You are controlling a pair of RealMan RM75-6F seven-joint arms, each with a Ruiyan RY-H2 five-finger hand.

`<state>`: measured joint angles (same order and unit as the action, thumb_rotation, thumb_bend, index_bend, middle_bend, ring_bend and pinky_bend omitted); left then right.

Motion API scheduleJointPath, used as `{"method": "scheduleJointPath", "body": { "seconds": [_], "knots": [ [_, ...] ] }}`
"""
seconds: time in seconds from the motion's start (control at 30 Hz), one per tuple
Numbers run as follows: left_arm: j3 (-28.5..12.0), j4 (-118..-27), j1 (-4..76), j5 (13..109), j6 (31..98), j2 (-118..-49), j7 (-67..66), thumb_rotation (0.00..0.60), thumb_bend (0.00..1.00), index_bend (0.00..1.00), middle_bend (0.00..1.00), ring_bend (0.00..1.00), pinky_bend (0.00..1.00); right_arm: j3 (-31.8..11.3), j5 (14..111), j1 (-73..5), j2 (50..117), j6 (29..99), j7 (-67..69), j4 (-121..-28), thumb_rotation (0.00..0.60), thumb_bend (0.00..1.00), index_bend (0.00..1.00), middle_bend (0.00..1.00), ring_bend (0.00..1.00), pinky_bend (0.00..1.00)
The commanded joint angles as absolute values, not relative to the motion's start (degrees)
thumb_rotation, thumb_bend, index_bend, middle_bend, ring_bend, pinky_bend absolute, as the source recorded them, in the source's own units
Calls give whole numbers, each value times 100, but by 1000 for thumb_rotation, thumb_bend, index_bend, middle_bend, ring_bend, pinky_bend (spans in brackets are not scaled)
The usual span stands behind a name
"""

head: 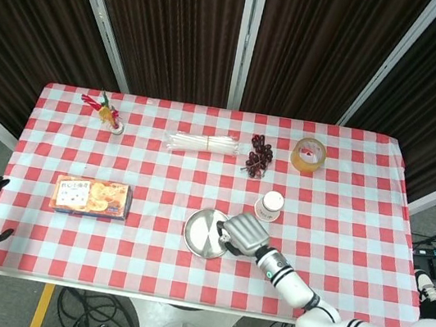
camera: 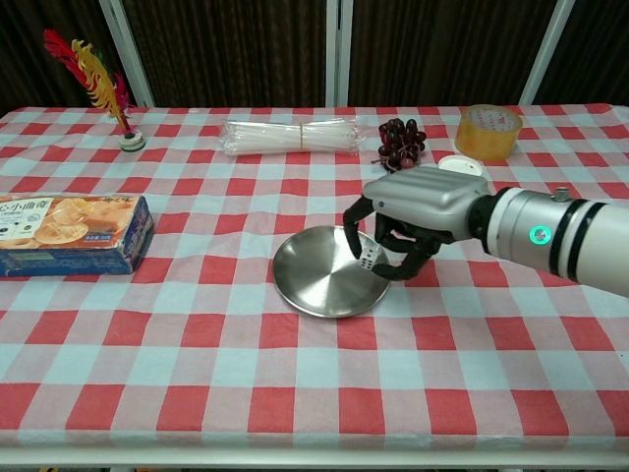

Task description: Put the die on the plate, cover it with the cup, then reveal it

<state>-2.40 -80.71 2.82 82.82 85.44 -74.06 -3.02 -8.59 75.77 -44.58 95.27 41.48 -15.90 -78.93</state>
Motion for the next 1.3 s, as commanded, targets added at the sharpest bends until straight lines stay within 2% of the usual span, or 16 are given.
{"method": "scheduleJointPath", "body": {
  "seconds": [0.03,0.13,0.23,0.33,0.4,0.47,0.5,0.57,0.6,0.7,0.8,1.0,1.3],
  "knots": [
    [-237,-8063,268,8269,8548,-7411,-291,600,0,143,129,21,18,-958,7241,-4673,9878,3916,-1802,-7541,600,327,530,880,896,979],
    [-234,-8045,256,8252,8537,-7417,-265,600,0,143,129,22,18,-931,7094,-4759,9999,3875,-1949,-7422,600,317,376,879,889,978],
    [-239,-8022,253,8259,8548,-7421,-243,600,0,143,129,22,18,-928,7055,-4725,9949,4036,-1962,-7530,600,236,189,877,880,975],
    [-253,-8001,260,8266,8554,-7424,-229,600,0,143,129,22,18,-997,7108,-4601,9717,4334,-1757,-7814,600,150,87,836,837,967],
    [-256,-7997,275,8282,8544,-7425,-232,600,0,143,129,22,18,-1065,7201,-4471,9457,4567,-1453,-8115,600,111,47,755,759,961],
    [-255,-7992,282,8302,8550,-7431,-225,600,0,143,129,22,17,-1121,7381,-4281,9133,4885,-1029,-8436,600,100,39,663,668,918],
    [-255,-7988,280,8304,8553,-7435,-221,600,0,142,129,22,17,-1138,7460,-4186,8983,5034,-840,-8549,600,98,38,593,594,856],
    [-254,-7976,277,8290,8541,-7444,-212,600,0,143,129,22,17,-1149,7589,-3945,8645,5369,-439,-8738,600,96,36,485,461,705],
    [-251,-7971,278,8283,8527,-7446,-209,600,0,143,129,21,17,-1157,7601,-3850,8506,5479,-288,-8786,600,96,38,420,373,591],
    [-236,-7970,297,8286,8468,-7454,-177,600,0,142,129,22,18,-1158,7433,-3590,8138,5583,226,-8877,600,107,47,306,206,358],
    [-238,-7980,324,8313,8446,-7459,-151,600,0,142,129,21,18,-1136,7188,-3430,7912,5396,860,-8880,600,123,48,225,92,207],
    [-248,-8010,353,8358,8460,-7430,-174,600,0,142,129,21,18,-1143,6882,-3426,8015,4934,1605,-8310,600,122,48,163,16,102],
    [-236,-8050,342,8315,8434,-7434,-211,600,0,143,129,21,18,-1278,6606,-3728,8691,4318,2058,-7228,600,132,133,163,16,98]
  ]
}}
